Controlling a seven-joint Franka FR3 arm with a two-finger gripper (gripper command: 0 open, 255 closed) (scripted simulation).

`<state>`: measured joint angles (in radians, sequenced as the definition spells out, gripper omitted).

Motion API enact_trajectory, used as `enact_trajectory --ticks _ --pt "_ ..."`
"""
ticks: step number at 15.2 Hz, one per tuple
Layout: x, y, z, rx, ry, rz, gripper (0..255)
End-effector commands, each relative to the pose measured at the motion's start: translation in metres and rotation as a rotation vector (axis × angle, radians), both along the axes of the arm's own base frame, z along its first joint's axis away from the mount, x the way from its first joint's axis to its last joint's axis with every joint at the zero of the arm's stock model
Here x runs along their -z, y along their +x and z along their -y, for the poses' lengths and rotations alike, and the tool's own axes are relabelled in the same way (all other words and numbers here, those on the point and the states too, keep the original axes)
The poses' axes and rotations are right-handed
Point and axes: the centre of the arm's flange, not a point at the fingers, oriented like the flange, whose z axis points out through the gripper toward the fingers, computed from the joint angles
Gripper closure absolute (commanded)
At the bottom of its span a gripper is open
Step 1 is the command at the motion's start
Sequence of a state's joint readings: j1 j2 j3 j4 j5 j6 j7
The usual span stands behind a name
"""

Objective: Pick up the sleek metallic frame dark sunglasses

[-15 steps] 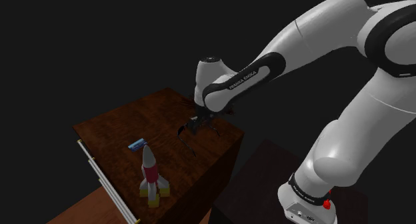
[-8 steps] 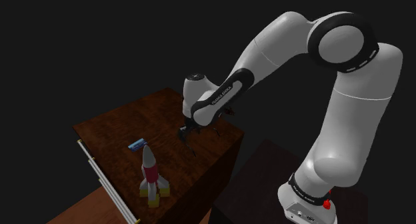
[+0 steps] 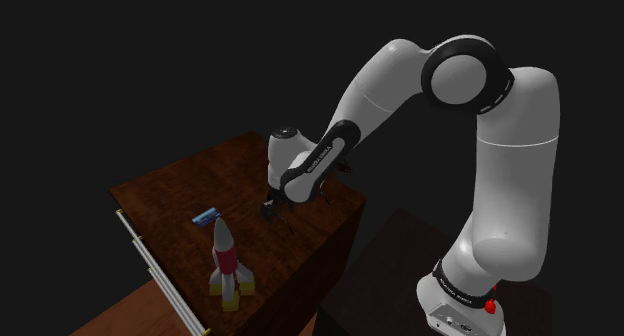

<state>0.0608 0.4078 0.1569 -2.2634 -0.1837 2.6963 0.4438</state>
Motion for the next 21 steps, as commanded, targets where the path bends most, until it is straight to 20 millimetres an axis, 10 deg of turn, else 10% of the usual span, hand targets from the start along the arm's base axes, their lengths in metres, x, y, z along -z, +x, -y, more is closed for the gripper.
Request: enact_trajectory --ticks 1,3,4,13,21 --pt "0.011 0.000 -0.001 0.000 0.000 0.000 0" --pt "0.014 0.000 -0.001 0.000 0.000 0.000 0" --pt "0.014 0.000 -0.001 0.000 0.000 0.000 255" --pt "0.014 0.000 -0.001 0.000 0.000 0.000 255" --pt "-0.028 0.000 -0.001 0.000 0.000 0.000 255"
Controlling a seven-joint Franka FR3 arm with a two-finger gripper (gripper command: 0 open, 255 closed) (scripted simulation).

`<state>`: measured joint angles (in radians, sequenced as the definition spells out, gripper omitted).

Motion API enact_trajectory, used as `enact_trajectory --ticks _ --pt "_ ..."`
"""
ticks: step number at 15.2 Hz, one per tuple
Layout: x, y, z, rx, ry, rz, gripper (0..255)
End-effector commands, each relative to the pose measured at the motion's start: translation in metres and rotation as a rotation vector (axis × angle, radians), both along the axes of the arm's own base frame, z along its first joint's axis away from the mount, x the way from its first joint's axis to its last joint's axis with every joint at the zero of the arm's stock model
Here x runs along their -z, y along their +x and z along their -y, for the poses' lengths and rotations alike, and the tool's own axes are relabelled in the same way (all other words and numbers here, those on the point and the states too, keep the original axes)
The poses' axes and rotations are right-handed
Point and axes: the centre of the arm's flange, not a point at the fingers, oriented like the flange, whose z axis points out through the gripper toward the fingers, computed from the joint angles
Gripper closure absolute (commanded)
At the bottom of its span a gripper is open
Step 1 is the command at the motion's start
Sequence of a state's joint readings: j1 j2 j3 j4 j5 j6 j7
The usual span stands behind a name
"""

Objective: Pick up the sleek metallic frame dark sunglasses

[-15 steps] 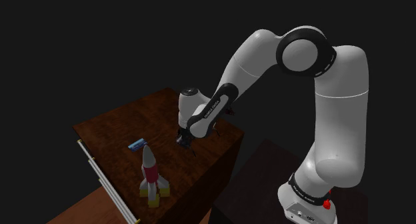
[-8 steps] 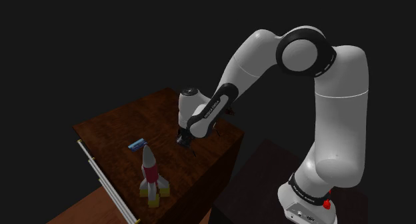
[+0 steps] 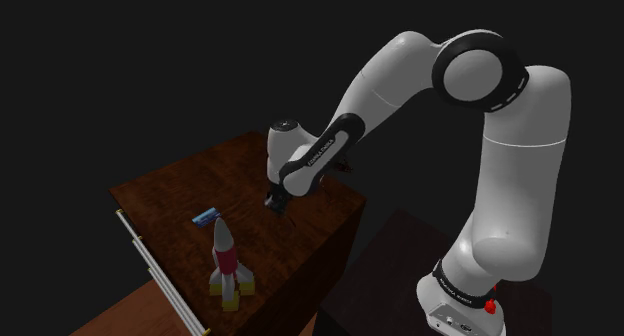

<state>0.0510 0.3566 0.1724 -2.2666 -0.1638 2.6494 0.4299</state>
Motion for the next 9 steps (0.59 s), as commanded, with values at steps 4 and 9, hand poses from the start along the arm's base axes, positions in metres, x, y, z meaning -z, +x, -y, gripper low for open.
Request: enact_trajectory --ticks 4,9 --pt "-0.027 0.000 0.000 0.000 0.000 0.000 255" --pt "-0.043 0.000 0.000 0.000 0.000 0.000 255"
